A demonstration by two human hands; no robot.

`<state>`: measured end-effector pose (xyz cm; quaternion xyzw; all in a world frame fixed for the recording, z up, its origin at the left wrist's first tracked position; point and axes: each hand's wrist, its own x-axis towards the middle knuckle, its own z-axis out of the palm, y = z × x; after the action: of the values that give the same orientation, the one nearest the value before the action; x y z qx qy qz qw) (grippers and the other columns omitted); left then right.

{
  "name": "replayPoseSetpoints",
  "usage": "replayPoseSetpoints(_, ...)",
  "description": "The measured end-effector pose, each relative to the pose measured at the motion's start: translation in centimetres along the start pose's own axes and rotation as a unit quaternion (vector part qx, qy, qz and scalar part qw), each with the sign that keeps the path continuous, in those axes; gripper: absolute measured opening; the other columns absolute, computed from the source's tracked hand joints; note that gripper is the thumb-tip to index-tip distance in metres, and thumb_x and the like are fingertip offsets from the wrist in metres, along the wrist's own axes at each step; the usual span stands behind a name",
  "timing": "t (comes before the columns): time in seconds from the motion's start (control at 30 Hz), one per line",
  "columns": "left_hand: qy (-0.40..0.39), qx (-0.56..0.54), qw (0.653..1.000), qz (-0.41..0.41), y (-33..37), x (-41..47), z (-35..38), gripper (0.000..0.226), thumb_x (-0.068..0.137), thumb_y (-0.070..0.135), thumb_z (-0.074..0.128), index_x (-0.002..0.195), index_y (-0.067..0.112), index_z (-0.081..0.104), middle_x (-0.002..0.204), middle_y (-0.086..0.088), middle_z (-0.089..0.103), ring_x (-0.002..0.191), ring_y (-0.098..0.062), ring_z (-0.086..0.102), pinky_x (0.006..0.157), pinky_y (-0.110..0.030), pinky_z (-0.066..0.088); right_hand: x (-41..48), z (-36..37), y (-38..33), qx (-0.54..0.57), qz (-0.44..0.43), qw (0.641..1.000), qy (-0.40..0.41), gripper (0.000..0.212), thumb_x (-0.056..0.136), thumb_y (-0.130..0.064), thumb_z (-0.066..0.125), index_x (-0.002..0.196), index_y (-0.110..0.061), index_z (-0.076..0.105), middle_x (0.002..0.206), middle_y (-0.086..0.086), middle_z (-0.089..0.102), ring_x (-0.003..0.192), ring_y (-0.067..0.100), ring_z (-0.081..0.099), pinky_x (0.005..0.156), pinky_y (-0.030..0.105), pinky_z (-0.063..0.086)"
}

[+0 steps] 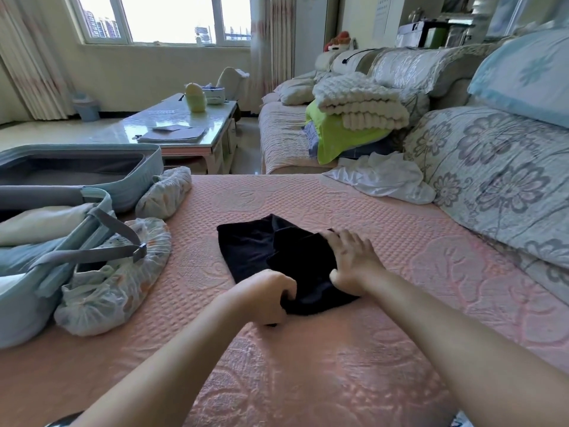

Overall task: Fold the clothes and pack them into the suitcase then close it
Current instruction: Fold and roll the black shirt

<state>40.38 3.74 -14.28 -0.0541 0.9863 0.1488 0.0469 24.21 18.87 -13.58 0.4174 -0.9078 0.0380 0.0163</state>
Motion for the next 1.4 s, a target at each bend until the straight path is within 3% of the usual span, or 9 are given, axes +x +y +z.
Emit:
replayPoseSetpoints(0.23, -0.186, -0.121, 0.968, -0.117, -2.1, -2.3, -3.3, 0.012, 0.073, 0.036, 0.073, 0.080, 0.026, 0.074, 0.067, 0.017, 0.066, 0.059, -0.002, 0.058, 0.062, -0.016, 0.047, 1.6, 1.6, -3.4, -0.058, -0.080, 0.995, 0.027, 0.092, 0.081, -0.050, 0.064, 0.155, -0.033, 0.012, 0.156, 0.004, 0.029, 0.142, 0.026, 0.033, 0.118, 0.051, 0.019)
replayPoseSetpoints(0.43, 0.094, -0.015, 0.989, -0.110, -3.3, 1.7, -2.8, 0.017, 0.081, 0.018, 0.055, 0.083, 0.024, 0.071, 0.088, 0.007, 0.068, 0.088, -0.014, 0.062, 0.079, -0.024, 0.049, 4.1, 0.4, -2.3, 0.090, 0.043, 0.991, 0.094, 0.031, 0.093, -0.042, 0.053, 0.116, -0.023, 0.060, 0.113, 0.009, 0.069, 0.107, 0.032, 0.066, 0.084, 0.036, 0.047)
replayPoseSetpoints(0.63, 0.058, 0.018, 0.991, -0.122, -4.9, 6.1, -1.6, 0.031, 0.080, 0.028, 0.060, 0.111, 0.025, 0.055, 0.116, -0.001, 0.045, 0.118, -0.025, 0.044, 0.100, -0.039, 0.043, 5.5, 0.0, 3.7, 0.426, 0.220, 0.877, -0.010, 0.026, 0.069, -0.025, 0.064, 0.094, -0.018, 0.064, 0.094, 0.008, 0.070, 0.085, 0.026, 0.067, 0.071, 0.033, 0.052)
replayPoseSetpoints(0.8, 0.073, 0.076, 0.989, -0.104, -4.4, 6.9, -1.7, 0.026, 0.085, 0.045, 0.055, 0.106, 0.031, 0.052, 0.116, 0.001, 0.046, 0.119, -0.022, 0.046, 0.091, -0.037, 0.046, 6.1, 1.3, 6.2, 0.219, 0.331, 0.917, 0.019, 0.049, 0.082, -0.014, 0.057, 0.128, -0.011, 0.042, 0.123, 0.015, 0.055, 0.116, 0.035, 0.054, 0.090, 0.037, 0.044)
replayPoseSetpoints(0.9, 0.100, 0.070, 0.992, -0.040, -4.3, 5.7, -1.4, 0.034, 0.080, 0.064, 0.051, 0.085, 0.030, 0.049, 0.098, 0.009, 0.047, 0.105, -0.015, 0.051, 0.086, -0.034, 0.047, 5.9, 1.4, 4.1, 0.039, 0.236, 0.971, 0.028, 0.067, 0.081, -0.018, 0.060, 0.142, -0.012, 0.032, 0.138, 0.018, 0.038, 0.126, 0.037, 0.040, 0.103, 0.042, 0.037)
replayPoseSetpoints(1.03, 0.059, 0.033, 0.998, 0.013, -2.5, 2.4, -2.0, 0.066, 0.061, 0.091, 0.046, 0.090, 0.031, 0.046, 0.093, 0.013, 0.045, 0.093, -0.006, 0.045, 0.081, -0.030, 0.043, 4.7, 0.6, 0.3, 0.108, 0.028, 0.986, 0.121, 0.023, 0.080, -0.017, 0.057, 0.101, -0.024, 0.061, 0.113, 0.007, 0.057, 0.107, 0.031, 0.055, 0.087, 0.035, 0.042)
replayPoseSetpoints(1.2, 0.024, 0.082, 0.996, 0.030, -1.4, -0.9, -1.7, 0.057, 0.063, 0.058, 0.074, 0.099, 0.031, 0.038, 0.098, 0.012, 0.042, 0.092, -0.009, 0.042, 0.065, -0.019, 0.032, 1.1, 0.0, -2.9, 0.162, -0.119, 0.979, -0.024, 0.006, 0.077, -0.032, 0.064, 0.078, -0.031, 0.058, 0.083, -0.011, 0.059, 0.083, 0.013, 0.058, 0.075, 0.028, 0.045)
replayPoseSetpoints(1.33, -0.017, 0.086, 0.996, 0.001, -1.3, -2.9, -1.7, 0.056, 0.062, 0.041, 0.074, 0.104, 0.030, 0.037, 0.101, 0.012, 0.040, 0.096, -0.011, 0.044, 0.072, -0.022, 0.035, -0.7, 0.9, -4.3, 0.070, -0.207, 0.971, -0.101, 0.056, 0.063, -0.071, 0.064, 0.107, -0.040, 0.053, 0.106, -0.011, 0.048, 0.102, 0.010, 0.047, 0.090, 0.029, 0.041)
replayPoseSetpoints(1.4, -0.027, 0.103, 0.994, -0.011, -1.0, -3.7, -1.5, 0.049, 0.067, 0.033, 0.071, 0.102, 0.029, 0.036, 0.099, 0.010, 0.040, 0.093, -0.012, 0.046, 0.071, -0.023, 0.035, -1.3, 1.1, -5.1, 0.020, -0.234, 0.969, -0.083, 0.055, 0.067, -0.063, 0.068, 0.114, -0.040, 0.053, 0.113, -0.008, 0.048, 0.107, 0.014, 0.047, 0.094, 0.031, 0.041)
